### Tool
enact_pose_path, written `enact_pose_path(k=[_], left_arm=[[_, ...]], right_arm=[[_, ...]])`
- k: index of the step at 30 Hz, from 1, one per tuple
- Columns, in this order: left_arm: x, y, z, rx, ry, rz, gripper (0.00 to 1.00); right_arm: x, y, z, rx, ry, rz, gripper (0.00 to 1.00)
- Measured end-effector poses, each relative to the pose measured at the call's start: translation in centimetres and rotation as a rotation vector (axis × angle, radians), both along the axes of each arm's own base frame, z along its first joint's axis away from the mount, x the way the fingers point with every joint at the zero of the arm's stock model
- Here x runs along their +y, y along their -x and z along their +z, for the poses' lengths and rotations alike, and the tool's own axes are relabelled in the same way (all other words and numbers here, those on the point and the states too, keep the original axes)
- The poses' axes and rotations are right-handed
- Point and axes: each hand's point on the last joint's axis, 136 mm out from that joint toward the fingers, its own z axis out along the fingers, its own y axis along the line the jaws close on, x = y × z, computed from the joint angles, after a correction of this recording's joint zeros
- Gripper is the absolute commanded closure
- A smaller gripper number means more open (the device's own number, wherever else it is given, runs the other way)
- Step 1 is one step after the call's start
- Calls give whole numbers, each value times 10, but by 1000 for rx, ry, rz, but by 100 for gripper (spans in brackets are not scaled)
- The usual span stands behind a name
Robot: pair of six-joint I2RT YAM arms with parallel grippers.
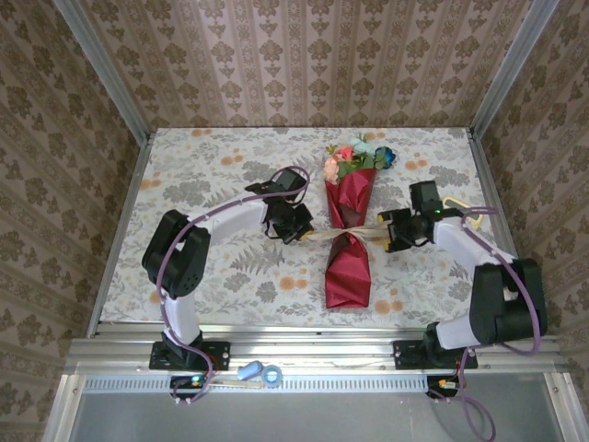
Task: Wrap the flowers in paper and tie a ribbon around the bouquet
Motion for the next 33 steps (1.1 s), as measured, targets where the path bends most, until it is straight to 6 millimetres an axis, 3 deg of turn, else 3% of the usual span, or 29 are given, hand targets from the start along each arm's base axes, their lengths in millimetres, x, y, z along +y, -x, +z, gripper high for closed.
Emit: enact_pose_path(k=[4, 7, 11, 15, 20, 23, 33], left_arm=[[0, 0, 0, 0, 0, 0, 100], [-1, 0, 0, -3, 2, -3, 100], [-3, 1, 1, -6, 5, -6, 100], [-3, 0, 1, -6, 6, -5, 100], [-3, 0, 1, -8, 8, -5, 100], [-4, 0, 1, -10, 9, -6, 100], [-4, 0, 1, -8, 12, -7, 100]], right_arm=[[10, -5, -33, 80, -20, -13, 38], [14, -14, -42, 96, -27, -23, 39], [18, -37, -34, 43, -37, -27, 45], [19, -46, -27, 10, -38, -36, 53], [15, -43, -10, -28, -22, -49, 41], [14, -44, 0, -59, -21, -46, 40], [22, -40, -31, 25, -21, -40, 43]])
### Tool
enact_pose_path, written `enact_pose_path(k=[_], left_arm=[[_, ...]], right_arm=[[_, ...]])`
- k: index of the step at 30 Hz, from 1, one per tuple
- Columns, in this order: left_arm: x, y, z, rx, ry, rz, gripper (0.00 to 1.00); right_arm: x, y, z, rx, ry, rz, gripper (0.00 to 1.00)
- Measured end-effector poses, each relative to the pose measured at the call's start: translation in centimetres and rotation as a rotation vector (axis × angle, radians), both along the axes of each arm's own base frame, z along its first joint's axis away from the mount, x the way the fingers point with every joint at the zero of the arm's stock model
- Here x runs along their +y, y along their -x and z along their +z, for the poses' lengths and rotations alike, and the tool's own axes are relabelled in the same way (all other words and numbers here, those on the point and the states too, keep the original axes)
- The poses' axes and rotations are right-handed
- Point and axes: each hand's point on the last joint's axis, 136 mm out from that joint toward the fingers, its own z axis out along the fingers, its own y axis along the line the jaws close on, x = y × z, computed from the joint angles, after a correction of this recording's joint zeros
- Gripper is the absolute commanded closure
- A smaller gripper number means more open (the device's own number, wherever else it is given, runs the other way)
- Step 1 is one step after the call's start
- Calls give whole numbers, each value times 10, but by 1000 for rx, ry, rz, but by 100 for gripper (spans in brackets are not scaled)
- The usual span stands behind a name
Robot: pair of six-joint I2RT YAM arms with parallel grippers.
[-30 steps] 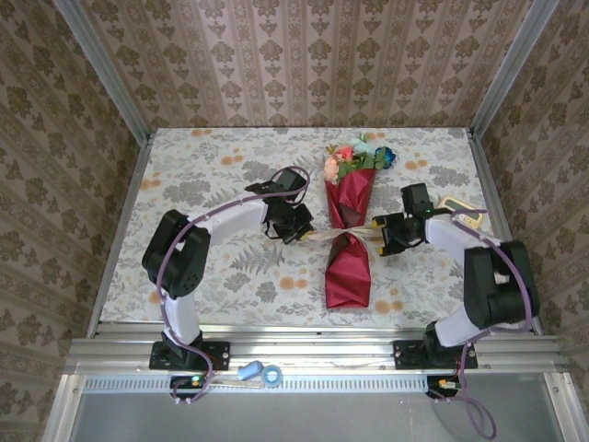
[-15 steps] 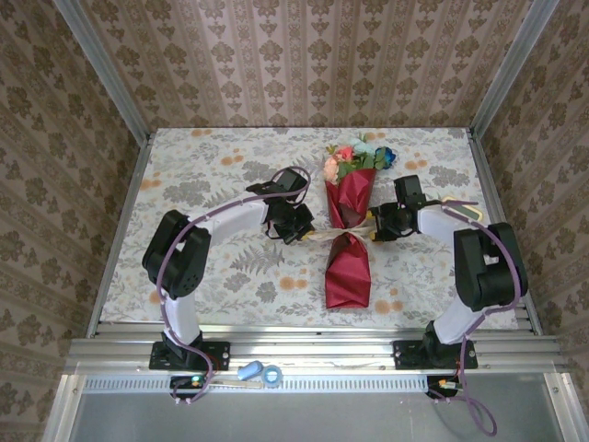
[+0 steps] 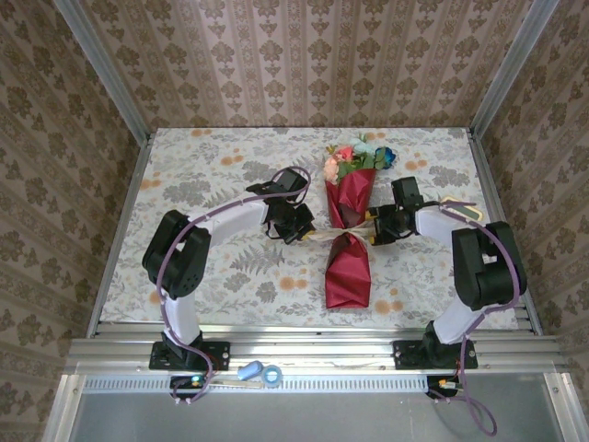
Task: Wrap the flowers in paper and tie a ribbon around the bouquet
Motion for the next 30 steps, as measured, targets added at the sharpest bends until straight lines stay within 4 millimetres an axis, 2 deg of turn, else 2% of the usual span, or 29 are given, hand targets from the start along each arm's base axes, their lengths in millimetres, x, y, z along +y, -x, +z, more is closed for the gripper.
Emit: enact_pose_path(k=[2, 6, 7, 10, 18, 23, 30], left_arm=[[0, 0, 0, 0, 1, -1, 100], [-1, -1, 0, -4, 7, -1, 100], [-1, -1, 0, -6, 9, -1, 100], [0, -1, -3, -6, 9, 2, 100], [21, -5, -25, 21, 15, 45, 100], [22, -5, -21, 4, 84, 55, 100], [20, -6, -20, -1, 131, 64, 100]], right_arm=[[3, 0, -1, 6, -4, -1, 45], [7, -6, -11, 24, -7, -4, 58], [7, -7, -14, 31, -8, -9, 65], [8, -8, -19, 44, -13, -21, 100], [1, -6, -17, 39, -1, -42, 100], [-6, -1, -8, 16, -8, -34, 100], [-12, 3, -8, 11, -19, -20, 100]])
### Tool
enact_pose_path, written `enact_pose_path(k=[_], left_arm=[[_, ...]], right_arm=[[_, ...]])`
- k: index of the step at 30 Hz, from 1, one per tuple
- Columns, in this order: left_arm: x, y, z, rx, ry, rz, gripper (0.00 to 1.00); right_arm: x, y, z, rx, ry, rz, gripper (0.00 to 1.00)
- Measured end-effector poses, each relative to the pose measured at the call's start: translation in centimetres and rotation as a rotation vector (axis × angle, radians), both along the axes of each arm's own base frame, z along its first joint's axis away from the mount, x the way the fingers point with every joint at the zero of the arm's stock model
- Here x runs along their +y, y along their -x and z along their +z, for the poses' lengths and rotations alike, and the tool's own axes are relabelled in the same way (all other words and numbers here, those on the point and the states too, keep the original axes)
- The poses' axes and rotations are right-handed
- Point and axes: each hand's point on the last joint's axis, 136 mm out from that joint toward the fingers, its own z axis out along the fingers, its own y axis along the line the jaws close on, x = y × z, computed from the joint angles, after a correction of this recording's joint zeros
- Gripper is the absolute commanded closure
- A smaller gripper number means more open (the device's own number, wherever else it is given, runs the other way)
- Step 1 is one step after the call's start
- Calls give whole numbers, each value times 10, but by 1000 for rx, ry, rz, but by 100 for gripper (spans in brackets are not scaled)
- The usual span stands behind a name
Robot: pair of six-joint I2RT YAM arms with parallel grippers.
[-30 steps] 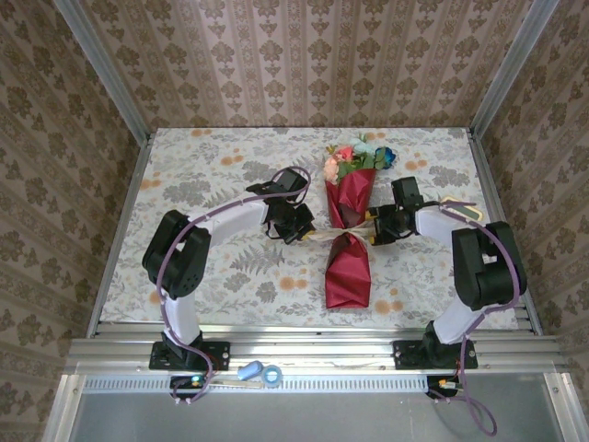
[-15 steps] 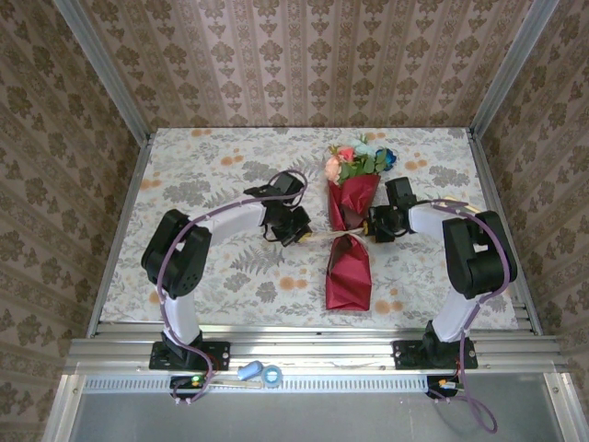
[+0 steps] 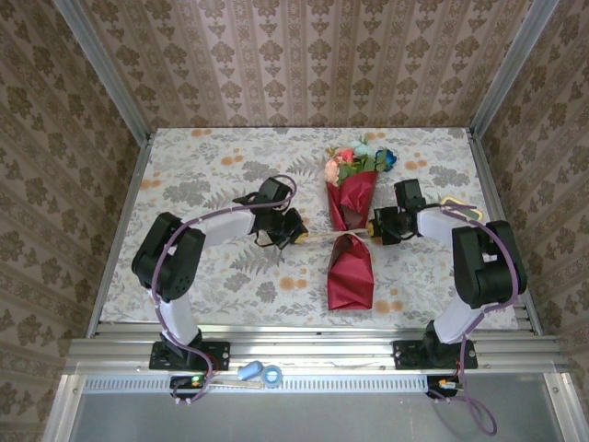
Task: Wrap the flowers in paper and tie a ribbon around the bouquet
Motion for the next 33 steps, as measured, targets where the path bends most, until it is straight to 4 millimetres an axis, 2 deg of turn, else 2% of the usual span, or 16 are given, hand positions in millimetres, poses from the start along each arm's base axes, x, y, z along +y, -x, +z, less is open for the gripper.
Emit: enact_pose_path(k=[4, 12, 22, 23, 24, 26, 27, 29, 33], left_arm=[[4, 2, -2, 3, 3, 5, 100], [32, -1, -10, 38, -23, 65, 100], [26, -2, -7, 38, -24, 54, 100], [25, -3, -6, 36, -27, 54, 95], [25, -3, -6, 34, -29, 54, 82], [26, -3, -5, 36, -37, 59, 66], [27, -3, -6, 41, -44, 65, 59], [29, -3, -5, 43, -58, 69, 47], [33, -4, 10, 30, -73, 78, 27]], right_arm=[[-5, 4, -2, 9, -11, -7, 100], [-25, 1, -4, 6, 11, -49, 100], [-27, 0, -6, 5, 37, -54, 100], [-27, 1, -6, 5, 41, -54, 100], [-27, 1, -6, 5, 41, -52, 88], [-27, 1, -8, 12, 44, -49, 55], [-28, 2, -9, 21, 51, -44, 46], [-29, 1, -5, 28, 71, -23, 39], [-34, -9, 16, -11, 118, 24, 34]])
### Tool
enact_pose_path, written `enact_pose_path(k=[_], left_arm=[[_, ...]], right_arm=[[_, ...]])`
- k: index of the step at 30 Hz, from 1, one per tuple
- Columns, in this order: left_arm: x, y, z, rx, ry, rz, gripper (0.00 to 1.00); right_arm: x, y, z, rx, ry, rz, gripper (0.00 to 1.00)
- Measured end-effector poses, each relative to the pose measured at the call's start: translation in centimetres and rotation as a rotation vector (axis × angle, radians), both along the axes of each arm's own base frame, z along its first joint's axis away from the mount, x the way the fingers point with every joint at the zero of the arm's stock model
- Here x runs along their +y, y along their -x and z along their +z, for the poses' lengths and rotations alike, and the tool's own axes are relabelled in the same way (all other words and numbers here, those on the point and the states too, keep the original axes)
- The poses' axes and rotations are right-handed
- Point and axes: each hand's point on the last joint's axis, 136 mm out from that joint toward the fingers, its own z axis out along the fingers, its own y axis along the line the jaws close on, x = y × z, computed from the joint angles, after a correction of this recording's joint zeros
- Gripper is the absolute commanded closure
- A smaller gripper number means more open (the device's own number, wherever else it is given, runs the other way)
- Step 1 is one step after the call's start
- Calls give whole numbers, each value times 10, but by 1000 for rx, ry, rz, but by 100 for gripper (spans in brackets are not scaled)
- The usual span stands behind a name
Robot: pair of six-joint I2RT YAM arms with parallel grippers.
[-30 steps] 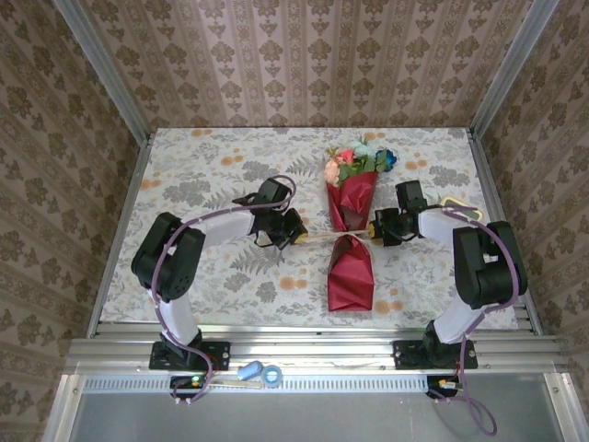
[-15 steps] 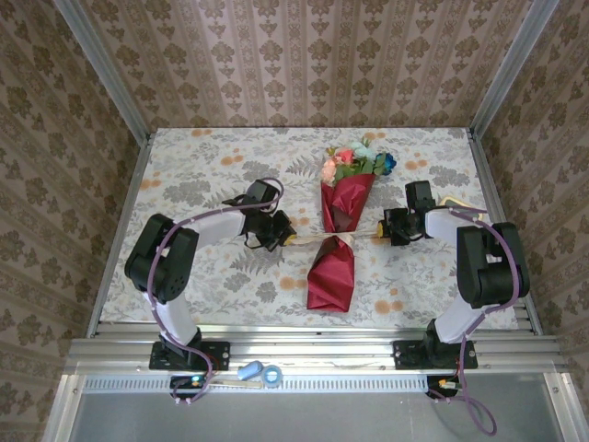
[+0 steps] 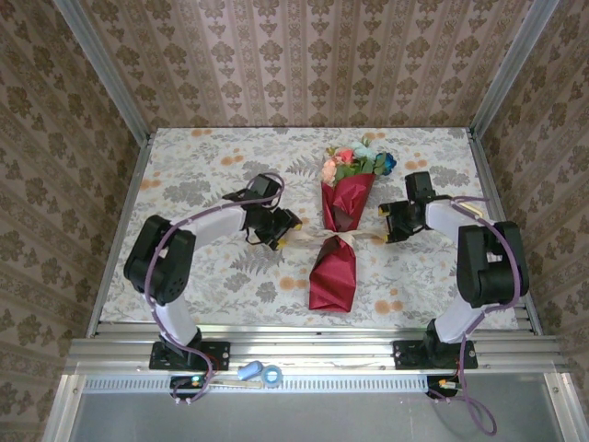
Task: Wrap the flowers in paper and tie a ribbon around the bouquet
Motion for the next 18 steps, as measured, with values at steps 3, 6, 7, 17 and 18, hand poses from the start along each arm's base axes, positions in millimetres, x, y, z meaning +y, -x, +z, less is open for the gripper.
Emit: enact_pose_path(k=[3, 6, 7, 17, 18], left_arm=[[2, -1, 27, -38, 12, 4, 16], [7, -4, 59, -93, 27, 13, 1], [11, -6, 67, -115, 29, 13, 0], [114, -32, 137, -384, -38, 160, 0], [128, -31, 141, -411, -61, 180, 0]], right_arm=[[-8, -2, 27, -45, 46, 42, 21], [-19, -4, 62, -110, 111, 95, 0], [-23, -5, 72, -132, 131, 110, 0], [-81, 31, 167, -332, 634, 334, 0], [-90, 39, 170, -314, 691, 331, 0]])
